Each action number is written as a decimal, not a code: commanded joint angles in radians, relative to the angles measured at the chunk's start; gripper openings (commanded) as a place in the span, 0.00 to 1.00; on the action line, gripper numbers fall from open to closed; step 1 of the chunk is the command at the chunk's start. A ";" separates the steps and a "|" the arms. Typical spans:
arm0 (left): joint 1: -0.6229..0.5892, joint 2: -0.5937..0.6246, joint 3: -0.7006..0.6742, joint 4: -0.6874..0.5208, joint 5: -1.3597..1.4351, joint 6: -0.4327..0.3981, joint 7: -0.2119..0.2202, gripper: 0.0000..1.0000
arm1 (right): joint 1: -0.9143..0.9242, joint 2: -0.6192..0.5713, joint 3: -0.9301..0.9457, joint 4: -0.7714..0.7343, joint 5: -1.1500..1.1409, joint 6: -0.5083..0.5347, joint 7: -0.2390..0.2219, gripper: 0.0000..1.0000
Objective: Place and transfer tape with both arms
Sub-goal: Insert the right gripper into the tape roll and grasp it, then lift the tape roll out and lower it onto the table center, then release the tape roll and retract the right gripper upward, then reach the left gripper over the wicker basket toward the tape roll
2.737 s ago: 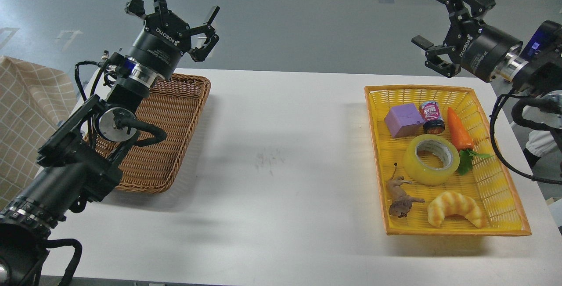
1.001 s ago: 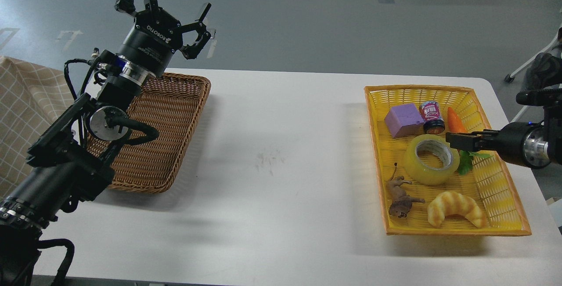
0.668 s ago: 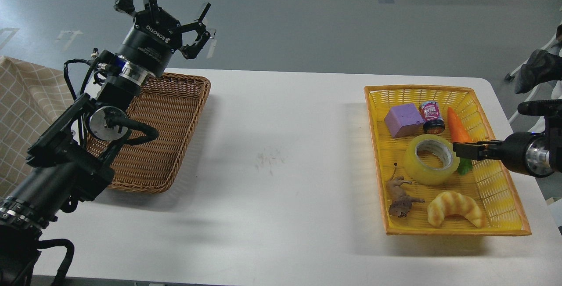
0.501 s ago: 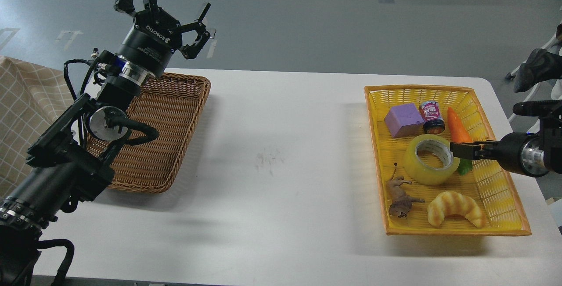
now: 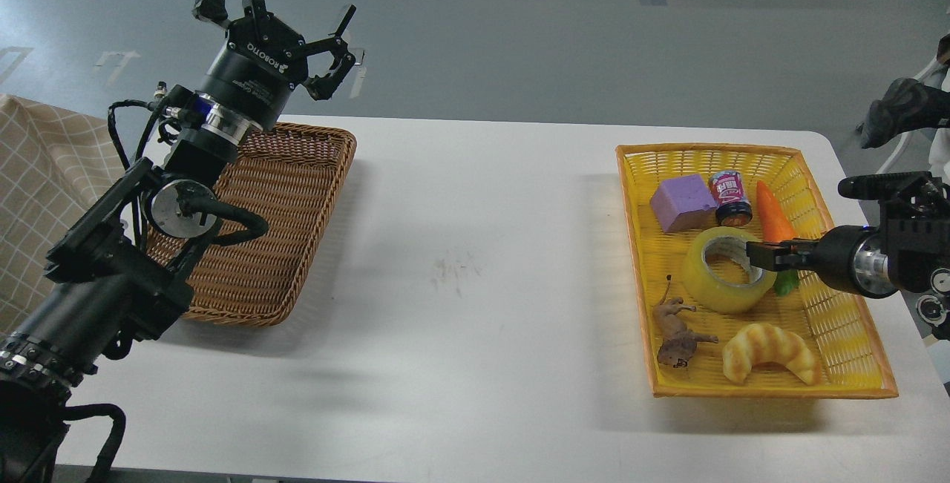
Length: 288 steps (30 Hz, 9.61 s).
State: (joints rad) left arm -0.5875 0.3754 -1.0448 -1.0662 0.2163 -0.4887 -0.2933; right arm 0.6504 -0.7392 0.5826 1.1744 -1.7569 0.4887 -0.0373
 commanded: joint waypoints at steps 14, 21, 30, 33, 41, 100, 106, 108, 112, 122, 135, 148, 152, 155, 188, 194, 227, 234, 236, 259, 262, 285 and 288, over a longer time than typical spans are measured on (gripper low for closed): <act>0.000 -0.001 -0.001 0.000 -0.001 0.000 -0.001 0.98 | 0.000 0.020 -0.043 -0.035 -0.001 0.000 -0.004 0.00; 0.000 -0.001 -0.001 0.000 -0.001 0.000 -0.003 0.98 | 0.054 0.011 -0.044 -0.018 0.008 0.000 -0.003 0.00; 0.000 0.000 -0.001 0.000 -0.003 0.000 -0.003 0.98 | 0.195 -0.071 -0.036 0.143 0.019 0.000 -0.001 0.00; 0.000 0.000 -0.001 0.000 -0.003 0.000 -0.003 0.98 | 0.247 -0.060 -0.035 0.151 0.019 0.000 -0.001 0.00; -0.002 0.000 -0.001 0.000 -0.003 0.000 -0.003 0.98 | 0.337 0.006 -0.035 0.145 0.020 0.000 -0.001 0.00; 0.000 0.000 -0.001 0.000 -0.008 0.000 -0.004 0.98 | 0.443 0.739 -0.411 -0.377 0.007 0.000 0.008 0.00; -0.002 0.002 -0.001 0.000 -0.008 0.000 -0.004 0.98 | 0.440 0.739 -0.411 -0.397 0.007 0.000 0.008 0.00; -0.002 0.002 -0.001 0.000 -0.008 0.000 -0.004 0.98 | 0.439 0.739 -0.411 -0.397 0.007 0.000 0.008 0.00; 0.000 0.000 -0.001 0.000 -0.008 0.000 -0.003 0.98 | 0.434 0.739 -0.409 -0.397 0.007 0.000 0.008 0.00; 0.000 0.002 -0.001 0.000 -0.008 0.000 -0.004 0.98 | 0.423 0.739 -0.408 -0.395 0.008 0.000 0.008 0.00; 0.000 0.003 -0.001 0.000 -0.008 0.000 -0.004 0.98 | 0.416 0.739 -0.369 -0.397 0.020 0.000 0.000 0.99; 0.000 0.025 0.000 0.000 -0.008 0.000 -0.003 0.98 | 0.474 0.660 -0.215 -0.283 0.028 0.000 -0.001 1.00; 0.000 0.039 0.002 0.000 -0.008 0.000 0.000 0.98 | 0.474 0.529 -0.100 -0.142 0.030 0.000 0.000 1.00; 0.000 0.046 0.003 0.000 -0.006 0.000 0.002 0.98 | 0.456 0.492 0.003 -0.078 0.040 0.000 0.002 1.00; -0.040 0.109 0.023 -0.003 0.038 0.000 0.003 0.98 | 0.029 0.613 0.984 -0.101 1.221 0.000 0.013 1.00; -0.052 0.112 0.022 -0.003 0.245 0.000 -0.001 0.98 | 0.009 0.627 0.978 -0.143 1.258 0.000 0.004 1.00; -0.130 0.114 0.257 -0.213 1.681 0.248 -0.053 0.98 | -0.190 0.701 0.925 -0.139 1.493 0.000 -0.090 1.00; -0.161 0.106 0.379 -0.186 1.856 0.248 0.012 0.98 | -0.219 0.699 0.936 -0.139 1.493 0.000 -0.087 1.00; -0.179 0.106 0.422 -0.176 1.871 0.243 0.054 0.98 | -0.221 0.699 0.939 -0.144 1.495 0.000 -0.087 1.00; -0.267 -0.010 0.601 -0.121 1.864 0.059 0.261 0.98 | -0.239 0.702 0.945 -0.148 1.495 0.000 -0.081 1.00; -0.265 -0.044 0.600 -0.098 1.841 0.053 0.336 0.98 | -0.241 0.701 0.945 -0.148 1.495 0.000 -0.081 1.00; -0.219 -0.113 0.605 -0.072 1.760 0.053 0.391 0.98 | -0.242 0.701 0.945 -0.148 1.495 0.000 -0.081 1.00; -0.212 -0.127 0.604 -0.040 1.758 0.053 0.391 0.98 | -0.242 0.701 0.945 -0.148 1.495 0.000 -0.081 1.00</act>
State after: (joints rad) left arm -0.8052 0.2602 -0.4409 -1.1297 1.9755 -0.4355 0.0983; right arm 0.4076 -0.0374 1.5285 1.0263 -0.2623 0.4887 -0.1175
